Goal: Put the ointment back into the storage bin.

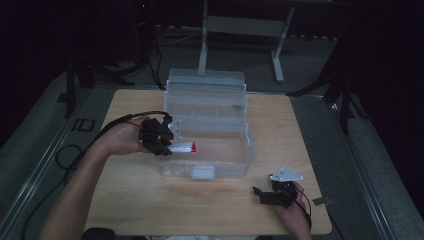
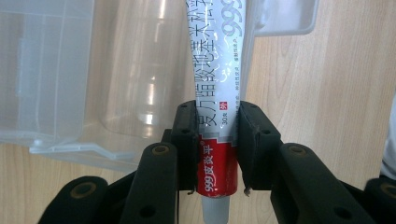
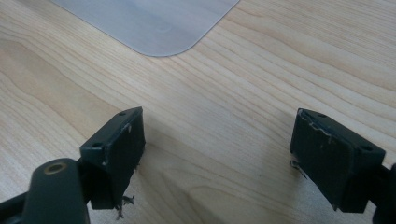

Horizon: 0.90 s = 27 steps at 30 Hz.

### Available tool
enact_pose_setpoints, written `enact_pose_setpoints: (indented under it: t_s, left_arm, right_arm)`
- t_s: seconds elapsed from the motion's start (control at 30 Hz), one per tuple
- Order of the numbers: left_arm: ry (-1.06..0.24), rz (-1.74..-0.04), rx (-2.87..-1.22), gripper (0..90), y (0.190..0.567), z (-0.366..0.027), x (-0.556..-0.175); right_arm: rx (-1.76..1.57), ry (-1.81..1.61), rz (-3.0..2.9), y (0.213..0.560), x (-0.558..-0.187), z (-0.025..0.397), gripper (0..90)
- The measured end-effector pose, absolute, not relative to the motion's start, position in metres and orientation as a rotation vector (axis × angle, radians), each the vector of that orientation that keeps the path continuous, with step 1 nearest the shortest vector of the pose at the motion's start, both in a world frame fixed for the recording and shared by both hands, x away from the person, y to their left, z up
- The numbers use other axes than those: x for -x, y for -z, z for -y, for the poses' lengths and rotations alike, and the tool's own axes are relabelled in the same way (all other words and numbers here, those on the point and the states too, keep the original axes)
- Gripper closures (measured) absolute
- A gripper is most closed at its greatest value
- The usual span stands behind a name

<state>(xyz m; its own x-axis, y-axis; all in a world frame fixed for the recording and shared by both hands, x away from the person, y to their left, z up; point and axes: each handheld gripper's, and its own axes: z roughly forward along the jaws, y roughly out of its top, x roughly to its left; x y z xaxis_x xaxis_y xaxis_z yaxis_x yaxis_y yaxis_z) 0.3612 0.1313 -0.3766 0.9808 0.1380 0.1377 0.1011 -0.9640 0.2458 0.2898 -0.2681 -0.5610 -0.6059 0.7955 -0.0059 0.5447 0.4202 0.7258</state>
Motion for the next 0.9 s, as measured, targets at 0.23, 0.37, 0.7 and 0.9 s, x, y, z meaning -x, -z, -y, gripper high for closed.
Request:
enact_pose_setpoints:
  t_s: [0.23,0.37,0.7,0.9]
  left_arm:
    - [-0.191,-0.171,-2.894,70.7,0.381,-0.127,-0.366]
    - [-0.176,-0.174,-2.903,70.7,0.384,-0.124,-0.369]
    - [-0.174,-0.167,-2.934,70.7,0.389,-0.119,-0.373]
    - [-0.162,-0.164,-2.937,70.7,0.392,-0.115,-0.374]
  right_arm:
    - [-1.152,-0.998,-2.331,0.561,-0.29,0.268,17.7]
    - [-1.151,-0.998,-2.331,0.561,-0.29,0.268,17.7]
    - [-1.152,-0.998,-2.331,0.561,-0.29,0.268,17.7]
    - [-1.152,-0.998,-2.331,0.561,-0.29,0.268,17.6]
